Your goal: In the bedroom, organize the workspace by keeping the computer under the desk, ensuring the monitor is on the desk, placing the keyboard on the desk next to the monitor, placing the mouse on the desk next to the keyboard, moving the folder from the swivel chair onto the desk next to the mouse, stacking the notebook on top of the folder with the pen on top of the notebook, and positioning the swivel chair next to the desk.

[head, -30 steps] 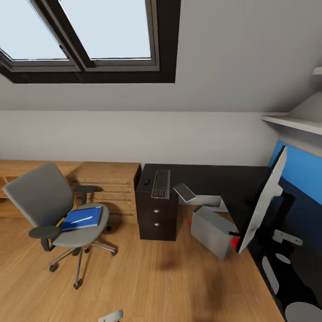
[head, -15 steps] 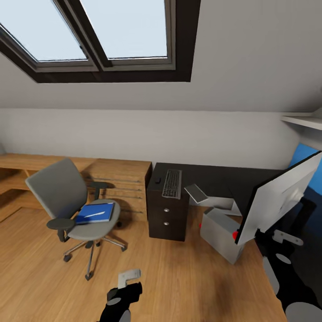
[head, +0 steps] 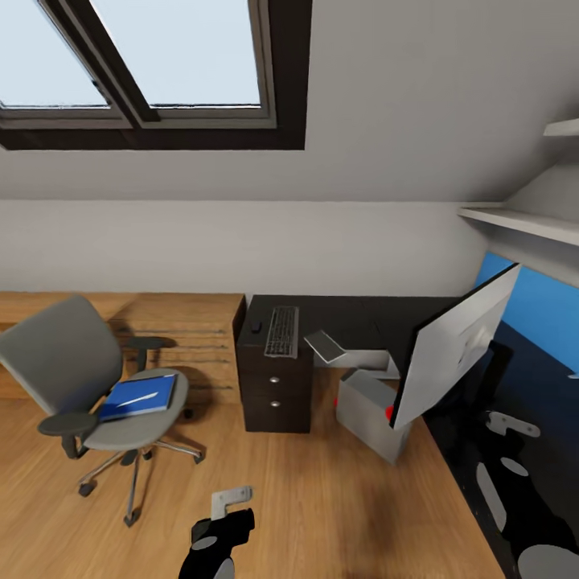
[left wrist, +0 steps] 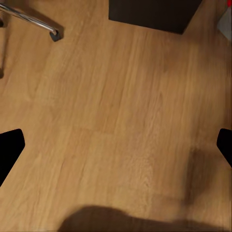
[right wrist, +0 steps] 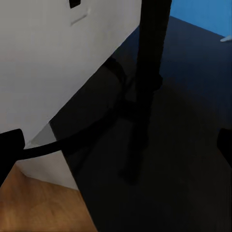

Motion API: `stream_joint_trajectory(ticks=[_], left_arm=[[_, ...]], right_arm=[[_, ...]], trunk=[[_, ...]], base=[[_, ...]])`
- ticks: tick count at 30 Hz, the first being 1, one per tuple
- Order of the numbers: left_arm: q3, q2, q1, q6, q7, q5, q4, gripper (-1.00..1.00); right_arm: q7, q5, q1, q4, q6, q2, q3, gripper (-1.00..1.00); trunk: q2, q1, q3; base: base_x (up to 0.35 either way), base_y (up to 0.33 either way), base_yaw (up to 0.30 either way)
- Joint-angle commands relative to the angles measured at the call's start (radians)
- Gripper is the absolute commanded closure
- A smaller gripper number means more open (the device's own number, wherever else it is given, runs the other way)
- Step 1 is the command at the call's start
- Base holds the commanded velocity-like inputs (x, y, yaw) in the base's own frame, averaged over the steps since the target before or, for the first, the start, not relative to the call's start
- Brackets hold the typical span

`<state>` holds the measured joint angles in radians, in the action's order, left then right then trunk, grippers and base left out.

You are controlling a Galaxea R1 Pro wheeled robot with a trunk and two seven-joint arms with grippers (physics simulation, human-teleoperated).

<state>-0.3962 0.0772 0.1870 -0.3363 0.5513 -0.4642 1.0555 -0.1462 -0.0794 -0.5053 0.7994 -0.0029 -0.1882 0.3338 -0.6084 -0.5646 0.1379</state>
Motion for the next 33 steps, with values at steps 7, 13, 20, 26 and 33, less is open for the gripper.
stream_joint_trajectory(ticks=[7,13,20,26,33], left_arm=[[-0.001,-0.001,0.001,0.001,0.009,-0.008,0.001,-1.0],[-0.002,-0.001,0.0,0.003,0.009,-0.01,0.001,-1.0],[-0.002,-0.001,0.0,0.003,0.009,-0.012,0.0,-1.0],[-0.002,-0.001,0.0,0.004,0.01,-0.012,0.0,-1.0],[0.0,-0.001,0.0,0.004,0.01,-0.011,0.0,-1.0]], right_arm=[[0.074,-0.011,0.0,-0.017,0.0,-0.026,-0.001,-1.0],[0.089,-0.013,0.001,-0.03,0.0,-0.033,0.0,-1.0],[0.091,-0.011,0.001,-0.034,0.0,-0.032,0.0,-1.0],[0.091,-0.011,0.001,-0.035,0.0,-0.026,-0.002,-1.0],[0.089,-0.011,0.001,-0.036,-0.001,-0.022,-0.002,-1.0]], trunk=[[-0.002,0.0,0.0],[-0.002,0.0,-0.001],[-0.002,0.0,-0.001],[-0.002,0.0,-0.001],[-0.002,0.0,-0.001]], base=[[0.0,0.0,-0.281],[0.0,0.0,-0.283],[0.0,0.0,-0.235],[0.0,0.0,-0.035],[0.0,0.0,-0.005]])
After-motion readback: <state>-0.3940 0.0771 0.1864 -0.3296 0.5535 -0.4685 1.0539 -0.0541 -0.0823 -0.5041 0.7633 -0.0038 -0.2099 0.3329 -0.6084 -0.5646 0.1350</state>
